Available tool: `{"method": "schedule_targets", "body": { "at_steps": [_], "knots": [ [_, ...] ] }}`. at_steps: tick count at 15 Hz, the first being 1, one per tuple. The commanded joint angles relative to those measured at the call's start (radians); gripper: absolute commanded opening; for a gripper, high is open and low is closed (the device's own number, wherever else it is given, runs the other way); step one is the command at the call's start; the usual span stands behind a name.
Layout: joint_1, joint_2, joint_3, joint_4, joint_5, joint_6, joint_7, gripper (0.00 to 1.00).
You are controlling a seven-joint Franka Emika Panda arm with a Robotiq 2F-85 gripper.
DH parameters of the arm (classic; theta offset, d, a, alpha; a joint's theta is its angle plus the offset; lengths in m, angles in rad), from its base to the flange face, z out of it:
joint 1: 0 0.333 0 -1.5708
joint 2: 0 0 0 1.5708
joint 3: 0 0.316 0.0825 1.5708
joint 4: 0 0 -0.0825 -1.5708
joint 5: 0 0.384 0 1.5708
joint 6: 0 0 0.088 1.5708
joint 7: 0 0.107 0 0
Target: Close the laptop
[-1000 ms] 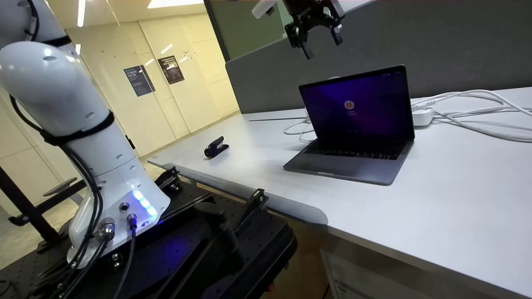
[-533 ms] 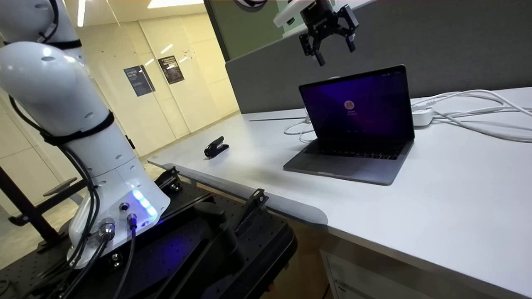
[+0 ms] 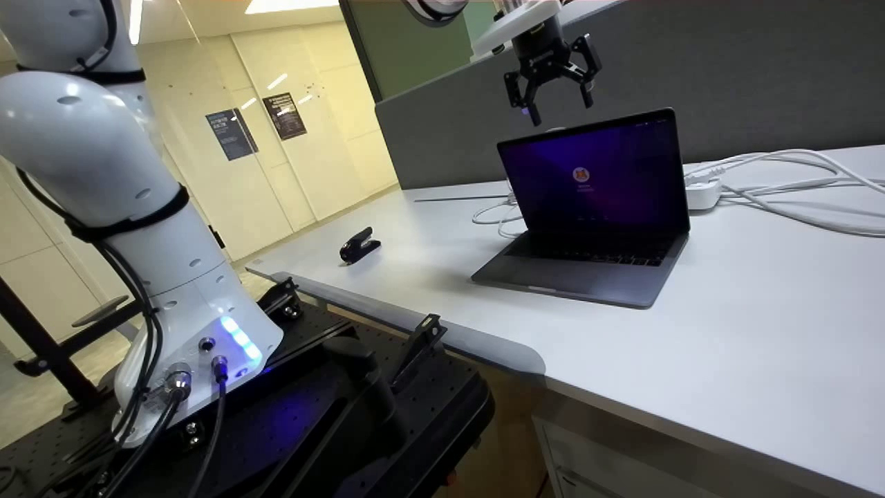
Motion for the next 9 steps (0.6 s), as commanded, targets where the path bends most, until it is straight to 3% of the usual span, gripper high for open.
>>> {"method": "schedule_targets", "body": {
  "at_steps": [1, 9],
  "knots": [
    [-0.032, 0.018, 0.009, 0.024, 0.006, -0.029, -0.031, 1.00],
    [-0.050, 0.023, 0.008, 0.011, 0.009, -0.030, -0.035, 1.00]
  ]
}}
